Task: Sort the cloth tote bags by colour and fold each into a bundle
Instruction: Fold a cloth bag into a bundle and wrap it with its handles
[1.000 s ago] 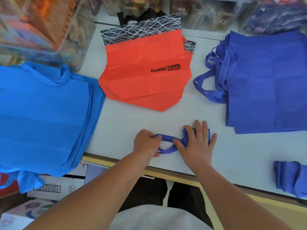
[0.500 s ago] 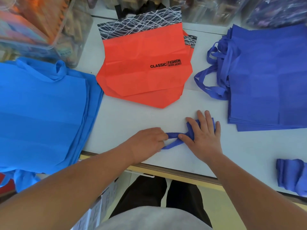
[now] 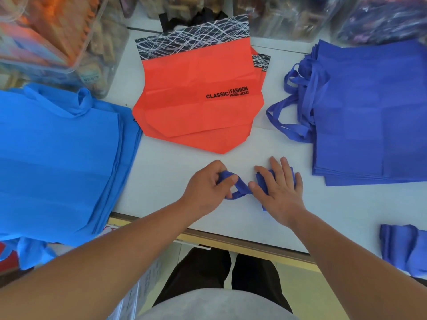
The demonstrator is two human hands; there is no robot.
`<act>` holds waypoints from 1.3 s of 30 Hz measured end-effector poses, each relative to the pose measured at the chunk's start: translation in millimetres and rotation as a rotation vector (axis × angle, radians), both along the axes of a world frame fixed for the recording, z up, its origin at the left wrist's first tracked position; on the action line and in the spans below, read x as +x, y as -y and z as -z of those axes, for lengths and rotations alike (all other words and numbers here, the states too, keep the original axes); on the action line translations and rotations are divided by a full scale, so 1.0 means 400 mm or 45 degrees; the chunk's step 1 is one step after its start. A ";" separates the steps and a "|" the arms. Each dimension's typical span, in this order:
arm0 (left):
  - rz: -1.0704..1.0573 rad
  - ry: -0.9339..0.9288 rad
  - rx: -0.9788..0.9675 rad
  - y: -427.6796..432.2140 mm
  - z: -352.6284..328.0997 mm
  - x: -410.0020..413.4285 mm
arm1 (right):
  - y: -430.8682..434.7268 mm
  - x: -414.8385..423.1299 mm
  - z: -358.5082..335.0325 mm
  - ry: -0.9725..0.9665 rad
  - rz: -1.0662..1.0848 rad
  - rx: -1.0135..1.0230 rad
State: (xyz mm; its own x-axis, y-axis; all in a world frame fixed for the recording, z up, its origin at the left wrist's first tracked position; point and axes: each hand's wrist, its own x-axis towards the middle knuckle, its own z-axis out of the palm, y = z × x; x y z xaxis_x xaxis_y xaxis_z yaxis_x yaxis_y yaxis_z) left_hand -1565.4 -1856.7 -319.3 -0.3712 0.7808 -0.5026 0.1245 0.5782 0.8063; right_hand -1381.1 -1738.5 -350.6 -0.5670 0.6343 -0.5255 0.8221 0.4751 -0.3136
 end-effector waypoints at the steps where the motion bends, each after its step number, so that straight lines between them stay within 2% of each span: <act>1: -0.098 0.038 -0.062 -0.006 0.009 0.015 | -0.001 -0.001 -0.002 -0.007 0.005 -0.002; 4: -0.349 0.153 -0.277 -0.017 0.025 0.063 | 0.005 -0.002 -0.001 0.015 -0.012 0.047; 8: -0.475 0.220 -0.459 -0.011 0.051 0.102 | 0.023 -0.004 0.011 0.043 -0.022 0.172; 11: -0.438 0.211 -0.454 -0.002 0.057 0.103 | 0.030 0.001 0.030 0.052 -0.048 0.288; 15: -0.209 0.186 -0.461 -0.015 0.048 0.106 | 0.042 0.005 0.051 0.013 -0.082 0.419; 19: -0.124 0.013 -0.520 -0.040 0.046 0.099 | 0.028 0.018 0.044 -0.093 -0.066 0.282; 21: -0.135 0.030 -0.564 -0.042 0.043 0.091 | 0.014 0.040 0.039 -0.215 -0.103 0.241; 23: -0.143 0.073 -0.593 -0.042 0.039 0.095 | 0.011 0.065 0.031 -0.330 -0.017 0.289; 25: -0.143 0.059 -0.590 -0.048 0.035 0.109 | 0.009 0.077 0.012 -0.305 0.263 0.361; 27: -0.164 0.038 -0.572 -0.058 0.026 0.122 | 0.000 0.076 -0.017 -0.182 0.502 0.278; 30: -0.177 -0.028 -0.542 -0.068 0.013 0.135 | -0.023 0.069 -0.044 -0.094 0.720 0.013; 35: -0.165 -0.078 -0.510 -0.065 -0.012 0.160 | -0.056 0.056 -0.046 -0.271 1.253 -0.545; 37: -0.167 -0.066 -0.514 -0.059 -0.022 0.173 | -0.062 0.061 -0.066 -0.407 1.289 -0.706; 39: -0.201 -0.004 -0.525 -0.055 -0.045 0.182 | -0.068 0.081 -0.114 -0.568 1.113 -0.730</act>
State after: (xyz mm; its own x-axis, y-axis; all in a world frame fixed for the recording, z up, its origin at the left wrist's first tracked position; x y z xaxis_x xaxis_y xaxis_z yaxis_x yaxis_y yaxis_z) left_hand -1492.6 -1834.7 -301.4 -0.4717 0.4489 -0.7590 0.0111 0.8637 0.5039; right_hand -1348.8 -1711.1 -305.2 -0.2573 0.6353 -0.7281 0.5620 -0.5146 -0.6476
